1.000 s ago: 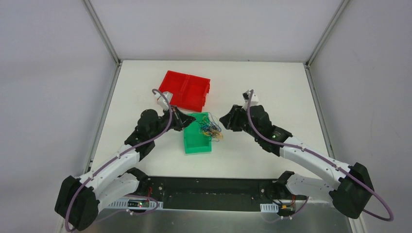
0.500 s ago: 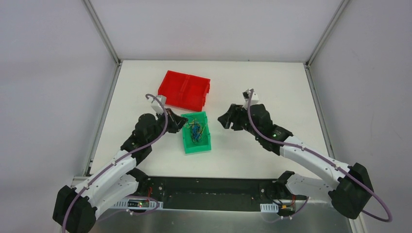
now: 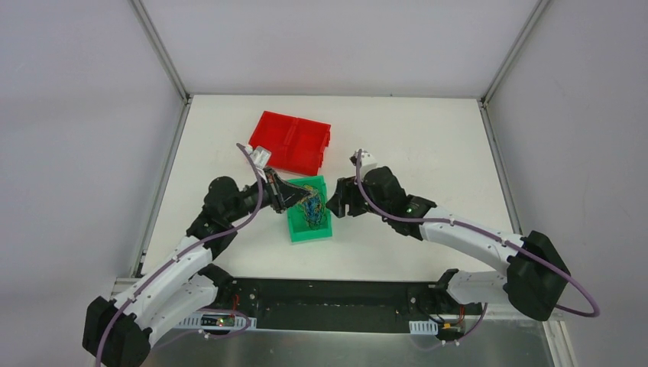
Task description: Untangle the cables
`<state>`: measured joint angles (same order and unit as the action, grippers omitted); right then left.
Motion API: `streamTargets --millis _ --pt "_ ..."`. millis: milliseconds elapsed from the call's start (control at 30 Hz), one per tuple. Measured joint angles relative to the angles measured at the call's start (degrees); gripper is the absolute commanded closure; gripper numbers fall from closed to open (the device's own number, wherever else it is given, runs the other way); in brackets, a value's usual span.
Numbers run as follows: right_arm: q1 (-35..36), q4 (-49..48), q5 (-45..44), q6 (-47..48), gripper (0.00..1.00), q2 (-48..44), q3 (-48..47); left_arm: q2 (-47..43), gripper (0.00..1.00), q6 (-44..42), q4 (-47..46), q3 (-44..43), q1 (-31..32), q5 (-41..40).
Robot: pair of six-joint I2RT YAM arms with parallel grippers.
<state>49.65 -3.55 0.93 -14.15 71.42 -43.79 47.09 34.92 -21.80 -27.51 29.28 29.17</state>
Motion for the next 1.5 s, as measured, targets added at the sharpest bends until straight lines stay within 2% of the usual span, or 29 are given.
streamTargets --millis 100,267,467,633,800,1000,1100,1267,1367,1500 --pt "0.5 -1.01 0.46 0.96 0.32 -0.24 0.02 -4.85 1.0 -0.07 -1.66 -0.15 0.0 1.46" --pt "0.55 -3.28 0.83 1.57 0.17 -4.48 1.66 -5.2 1.0 0.26 -2.95 -4.07 0.0 1.92" --pt "0.61 -5.46 -5.22 1.46 0.18 -12.57 4.72 1.01 1.0 1.2 -2.27 -12.48 0.0 1.6" --pt "0.61 -5.55 -11.19 0.66 0.18 -11.8 4.98 -1.68 1.0 -1.18 2.54 -15.37 0.0 -5.33" --pt "1.97 -3.39 -11.82 0.85 0.19 -7.17 3.39 -10.4 1.0 -4.46 10.36 -15.34 0.0 -18.45" --pt "7.41 -2.91 -6.78 1.09 0.2 2.12 -2.36 -21.79 1.0 -4.76 16.52 -11.13 0.0 -40.04" --pt "8.85 -4.0 -4.2 0.44 0.2 8.63 -5.6 -24.09 1.0 -4.74 18.56 -8.79 0.0 -46.36" --pt "9.14 -3.39 -4.94 -2.03 0.2 21.27 -12.22 -24.55 1.0 -4.79 20.94 -6.99 0.0 -51.98" --pt "9.38 -0.9 -11.23 -4.61 0.17 26.84 -17.16 -24.37 1.0 -4.79 21.03 -6.4 0.0 -53.16" --pt "8.31 2.38 -21.35 -8.17 0.15 27.36 -19.19 -23.19 1.0 -4.76 21.09 -5.62 0.0 -53.42"
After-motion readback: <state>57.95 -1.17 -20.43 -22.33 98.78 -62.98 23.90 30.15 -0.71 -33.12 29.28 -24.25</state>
